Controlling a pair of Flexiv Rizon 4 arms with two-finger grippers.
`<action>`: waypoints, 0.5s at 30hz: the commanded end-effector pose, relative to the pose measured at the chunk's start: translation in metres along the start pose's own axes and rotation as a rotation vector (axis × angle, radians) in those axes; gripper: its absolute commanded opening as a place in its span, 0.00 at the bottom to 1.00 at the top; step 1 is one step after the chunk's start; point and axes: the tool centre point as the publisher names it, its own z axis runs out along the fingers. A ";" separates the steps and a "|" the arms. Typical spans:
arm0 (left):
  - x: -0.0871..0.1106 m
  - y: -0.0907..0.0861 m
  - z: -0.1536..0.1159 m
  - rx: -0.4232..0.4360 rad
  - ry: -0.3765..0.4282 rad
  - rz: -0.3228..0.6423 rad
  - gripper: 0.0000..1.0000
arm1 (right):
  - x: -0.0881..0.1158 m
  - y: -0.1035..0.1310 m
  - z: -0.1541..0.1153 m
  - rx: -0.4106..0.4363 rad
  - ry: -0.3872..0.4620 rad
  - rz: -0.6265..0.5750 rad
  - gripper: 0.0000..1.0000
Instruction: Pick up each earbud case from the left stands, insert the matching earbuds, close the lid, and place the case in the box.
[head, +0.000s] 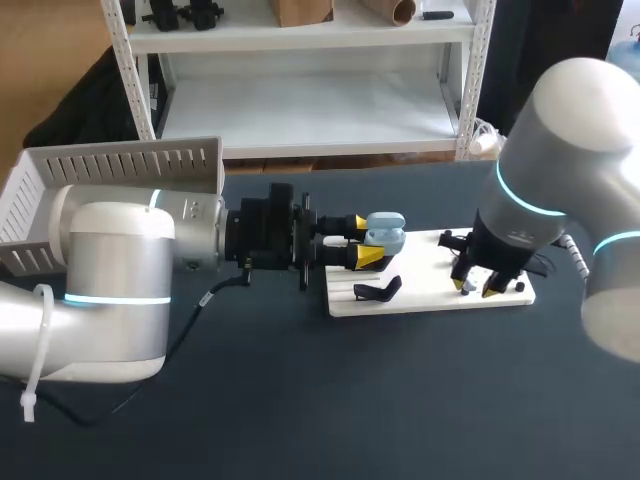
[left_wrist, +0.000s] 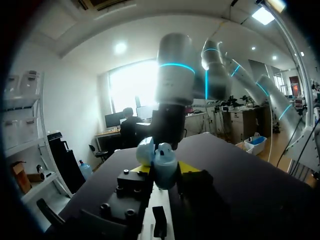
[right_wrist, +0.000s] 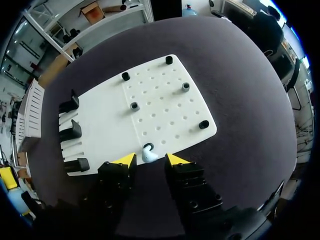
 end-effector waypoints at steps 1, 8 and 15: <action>0.001 0.000 0.000 -0.001 -0.003 0.002 0.00 | -0.003 0.003 0.004 0.007 0.005 0.003 0.36; 0.001 0.000 0.000 -0.001 -0.003 0.002 0.00 | -0.004 0.002 0.006 0.013 0.003 0.019 0.34; 0.001 0.000 0.000 -0.001 -0.003 0.002 0.00 | -0.002 0.000 0.006 0.017 0.005 0.026 0.31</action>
